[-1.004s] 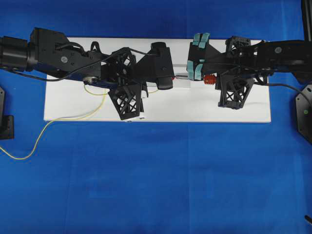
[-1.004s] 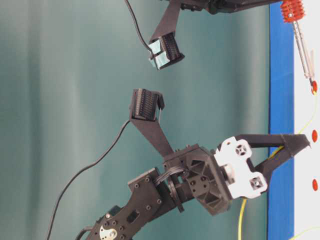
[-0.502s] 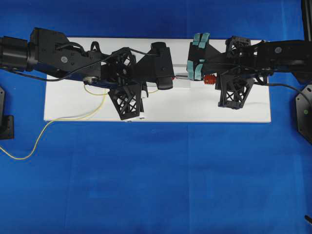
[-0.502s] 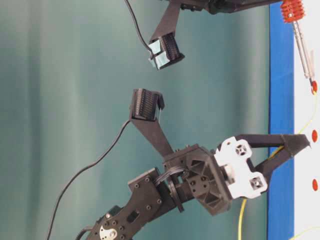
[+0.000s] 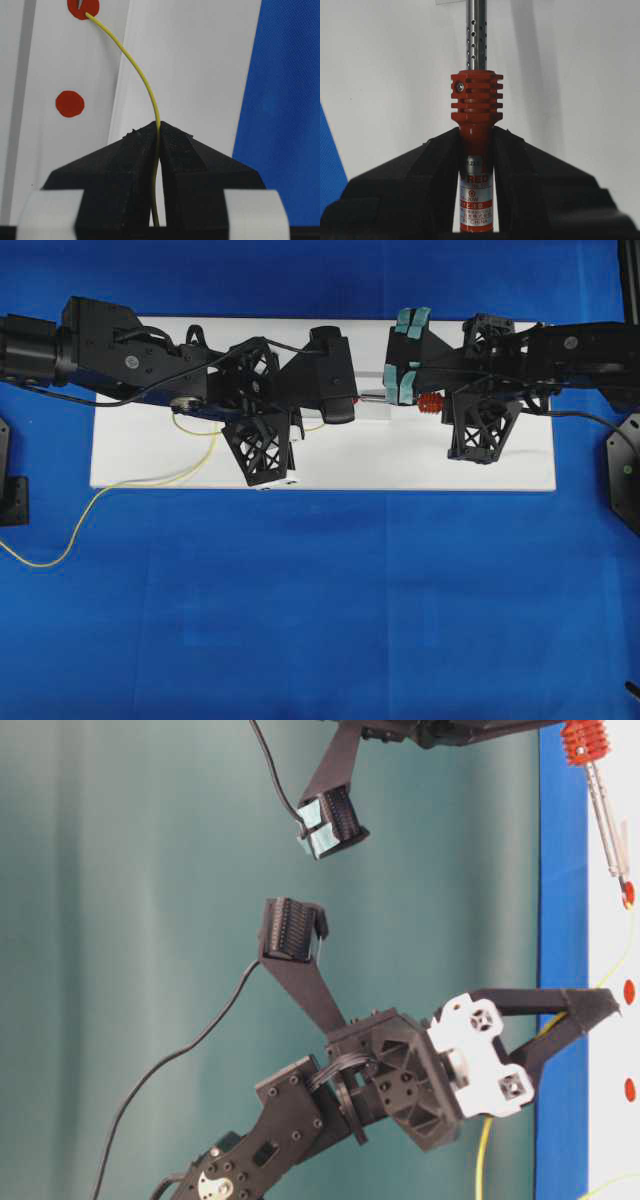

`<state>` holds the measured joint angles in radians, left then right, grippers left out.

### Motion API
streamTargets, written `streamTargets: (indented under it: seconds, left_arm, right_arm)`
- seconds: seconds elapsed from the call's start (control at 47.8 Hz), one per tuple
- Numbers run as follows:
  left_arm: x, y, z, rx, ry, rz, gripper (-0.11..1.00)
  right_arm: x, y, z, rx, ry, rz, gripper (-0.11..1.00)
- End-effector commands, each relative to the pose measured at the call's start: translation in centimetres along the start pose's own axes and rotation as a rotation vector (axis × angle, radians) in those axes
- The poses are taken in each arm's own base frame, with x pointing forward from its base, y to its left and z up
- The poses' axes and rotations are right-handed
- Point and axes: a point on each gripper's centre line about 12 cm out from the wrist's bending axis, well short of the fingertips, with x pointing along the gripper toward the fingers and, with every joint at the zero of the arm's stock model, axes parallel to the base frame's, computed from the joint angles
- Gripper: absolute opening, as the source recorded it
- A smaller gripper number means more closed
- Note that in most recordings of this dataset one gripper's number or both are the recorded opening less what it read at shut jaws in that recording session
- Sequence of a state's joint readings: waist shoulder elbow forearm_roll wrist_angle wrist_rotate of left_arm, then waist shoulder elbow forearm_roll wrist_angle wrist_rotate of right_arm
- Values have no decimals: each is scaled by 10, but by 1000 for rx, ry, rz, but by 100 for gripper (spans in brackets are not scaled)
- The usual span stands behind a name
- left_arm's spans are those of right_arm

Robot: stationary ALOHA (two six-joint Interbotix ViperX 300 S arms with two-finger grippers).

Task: Touch the tip of the soldering iron to the tip of the solder at the mark.
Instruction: 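Withdraw both grippers and lower the iron and solder onto the table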

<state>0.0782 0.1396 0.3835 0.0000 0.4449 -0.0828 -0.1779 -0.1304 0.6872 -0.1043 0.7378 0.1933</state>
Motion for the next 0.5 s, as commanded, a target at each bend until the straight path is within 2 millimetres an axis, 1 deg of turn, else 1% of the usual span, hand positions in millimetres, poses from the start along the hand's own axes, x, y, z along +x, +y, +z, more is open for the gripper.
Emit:
streamTargets:
  seconds: [0.0, 0.188, 0.398, 0.481]
  left_arm:
    - [-26, -1, 17, -2, -78, -6, 0]
    - [-60, -1, 19, -5, -141, -11, 0]
    - [-91, 1, -3, -15, -162, -12, 0]
    - [-108, 2, -13, -20, -185, -15, 0]
  right_arm:
    - [-8, 0, 10, 1, -38, 4, 6]
    - [-8, 1, 10, 0, -38, 4, 6]
    - [-9, 1, 11, 2, -46, 5, 6]
    - [-9, 1, 11, 3, -44, 6, 6]
